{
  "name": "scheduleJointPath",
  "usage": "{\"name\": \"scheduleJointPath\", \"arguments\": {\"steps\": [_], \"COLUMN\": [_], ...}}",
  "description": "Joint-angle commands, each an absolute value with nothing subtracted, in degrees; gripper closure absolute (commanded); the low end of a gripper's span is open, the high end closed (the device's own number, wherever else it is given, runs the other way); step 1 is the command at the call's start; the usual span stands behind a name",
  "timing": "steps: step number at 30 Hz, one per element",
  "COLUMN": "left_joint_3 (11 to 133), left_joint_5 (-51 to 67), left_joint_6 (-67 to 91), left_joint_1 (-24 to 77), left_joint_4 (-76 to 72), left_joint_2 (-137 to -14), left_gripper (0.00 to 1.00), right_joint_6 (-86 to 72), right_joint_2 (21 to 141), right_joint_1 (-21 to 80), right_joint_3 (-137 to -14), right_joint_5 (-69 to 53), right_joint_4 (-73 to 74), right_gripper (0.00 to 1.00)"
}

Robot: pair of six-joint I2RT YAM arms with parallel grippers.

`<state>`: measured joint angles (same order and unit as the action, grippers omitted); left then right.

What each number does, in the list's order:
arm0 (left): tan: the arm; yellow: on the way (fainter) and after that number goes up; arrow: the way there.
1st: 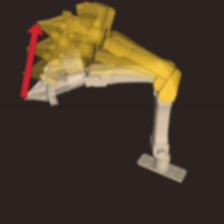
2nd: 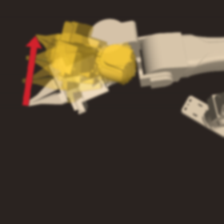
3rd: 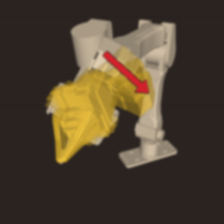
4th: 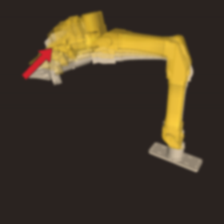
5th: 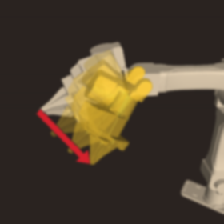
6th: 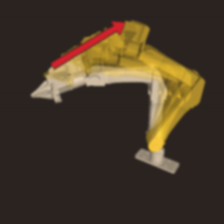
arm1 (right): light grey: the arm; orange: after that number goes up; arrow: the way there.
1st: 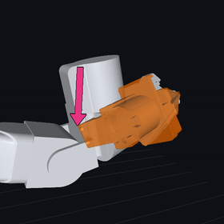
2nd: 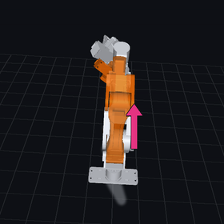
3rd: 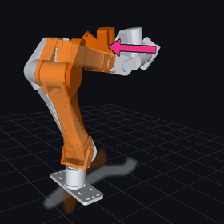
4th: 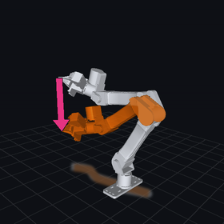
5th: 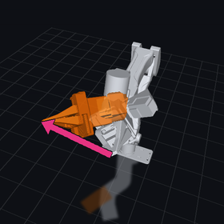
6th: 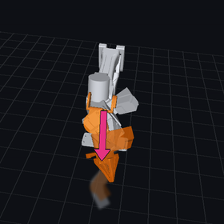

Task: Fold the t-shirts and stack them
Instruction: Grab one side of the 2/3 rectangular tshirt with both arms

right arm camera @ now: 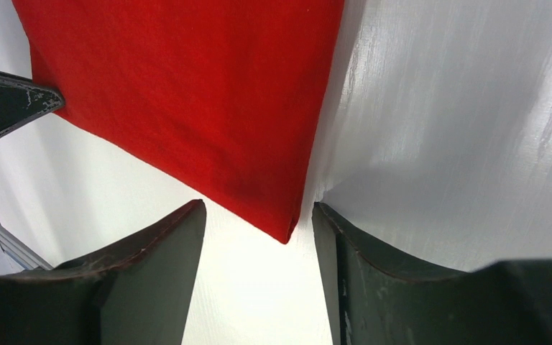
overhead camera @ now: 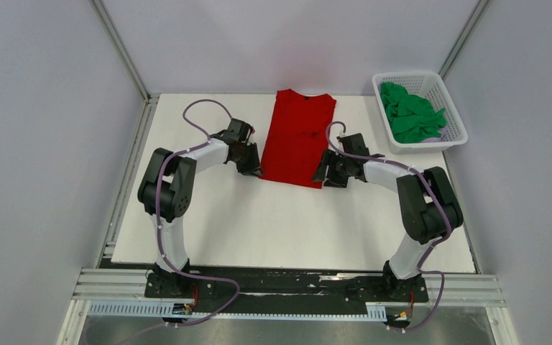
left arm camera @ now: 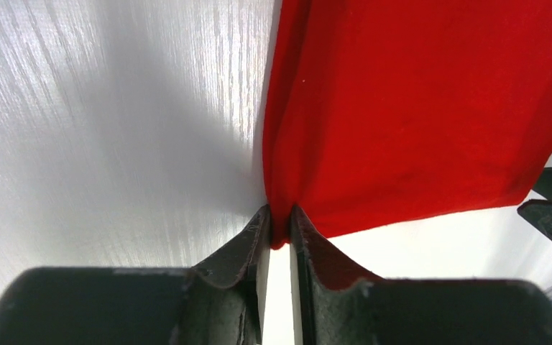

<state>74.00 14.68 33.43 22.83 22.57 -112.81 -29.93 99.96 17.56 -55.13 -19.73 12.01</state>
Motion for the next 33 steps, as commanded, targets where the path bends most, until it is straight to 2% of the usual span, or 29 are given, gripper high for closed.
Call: {"name": "scheduleJointPath", "arguments": {"steps": [1, 2, 7, 8, 12, 18, 22, 27, 33], "left_joint_3": [70.9, 70.9, 71.5, 71.6, 70.5, 62.2, 55.0, 54.6, 59.3], "left_joint_5": [12.1, 12.2, 12.4, 12.3, 13.1, 12.7, 16.4, 16.4, 15.6], "left_joint_6": [33.0, 33.1, 33.9, 34.1, 34.5, 34.6, 36.7, 38.6, 37.6], "left_joint_1": [23.5, 23.7, 24.5, 24.5, 24.6, 26.5, 27.6, 31.0, 31.1], "left_joint_4": [26.7, 26.6, 26.0, 26.0, 25.5, 28.1, 29.9, 38.1, 37.7], "left_joint_2": [-113.6, -113.7, -113.9, -113.8, -112.0, -101.3, -92.7, -83.8, -79.9], "left_gripper": [0.79, 0.8, 0.99, 1.0, 1.0, 1.0, 1.0, 1.0, 1.0], "right_joint_6": [-29.6, -29.4, -28.3, -28.0, -27.2, -25.0, -22.6, -23.3, -23.1], "right_joint_2": [100.1, 100.4, 102.0, 101.8, 100.3, 90.9, 86.0, 79.0, 78.2], "right_joint_1": [18.6, 18.8, 19.9, 20.1, 20.6, 20.7, 21.1, 21.6, 20.0], "right_joint_3": [-54.2, -54.3, -55.4, -55.2, -54.6, -50.5, -49.8, -48.2, -52.2], "right_joint_5": [-16.9, -16.6, -16.8, -16.9, -17.9, -29.4, -36.0, -43.5, -38.7], "right_joint_4": [12.8, 12.7, 12.8, 12.9, 14.7, 19.7, 27.6, 31.2, 31.0], "right_gripper": [0.43, 0.44, 0.59, 0.63, 0.99, 1.0, 1.0, 1.0, 1.0]}}
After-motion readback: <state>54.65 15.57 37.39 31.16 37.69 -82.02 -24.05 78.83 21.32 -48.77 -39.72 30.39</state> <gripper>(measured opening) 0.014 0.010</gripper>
